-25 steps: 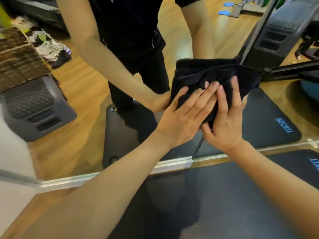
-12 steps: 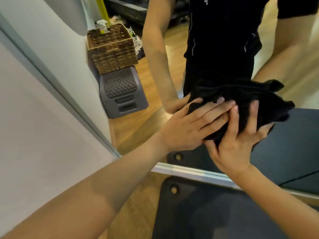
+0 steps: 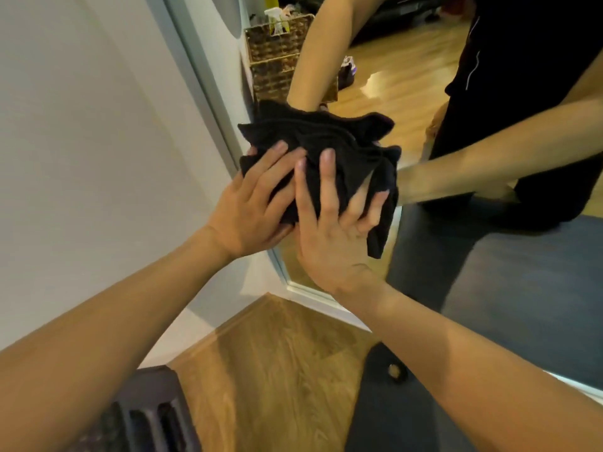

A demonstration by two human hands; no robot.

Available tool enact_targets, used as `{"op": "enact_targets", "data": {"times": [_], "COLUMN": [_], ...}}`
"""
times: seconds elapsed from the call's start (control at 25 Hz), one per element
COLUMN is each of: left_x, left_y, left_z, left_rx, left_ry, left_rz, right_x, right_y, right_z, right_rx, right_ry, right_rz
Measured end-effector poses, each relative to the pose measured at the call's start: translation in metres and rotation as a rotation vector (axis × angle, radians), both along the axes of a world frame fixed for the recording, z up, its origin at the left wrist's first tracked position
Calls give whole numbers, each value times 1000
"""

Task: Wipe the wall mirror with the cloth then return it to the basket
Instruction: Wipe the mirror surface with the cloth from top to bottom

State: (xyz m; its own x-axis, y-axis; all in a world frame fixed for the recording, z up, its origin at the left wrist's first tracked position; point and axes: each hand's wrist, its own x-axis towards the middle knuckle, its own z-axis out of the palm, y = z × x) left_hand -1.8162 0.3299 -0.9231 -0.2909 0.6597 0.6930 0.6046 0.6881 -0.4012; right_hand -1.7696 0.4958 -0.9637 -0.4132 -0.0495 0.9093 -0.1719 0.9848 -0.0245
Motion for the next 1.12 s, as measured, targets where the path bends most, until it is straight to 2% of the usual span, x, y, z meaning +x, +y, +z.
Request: {"op": "enact_targets", "data": {"times": [0.12,0.2,0.32,0.52,0.68,0.84,0.96,1.12], "left_x": [-10,-9,-2,17,35,53,68,91], "left_y": [-35,-40,-35,-11,19,56,102,192], "left_z": [-8,-16,-43,-104,-127,-134,-140,-146], "left_rx": [24,55,111,173,218,193,152,194], "left_ry": [-67,-49,-18,-141,-178,-219,-248,-244], "left_rz": [33,45,39,117,171,125,61,-63], "right_x": [-12,-16,-20,-9,2,24,50,84], "right_y": [-32,-39,-36,-15,21,67,128,222], "right_z": [-2,-10,-36,-79,-92,-93,-92,-90], "right_rx": [47,77,98,186,281,271,313,352], "right_ry": [-10,14,50,-32,-62,-110,-138,-186], "right_rz": [20,29,49,86,131,181,160,111]}}
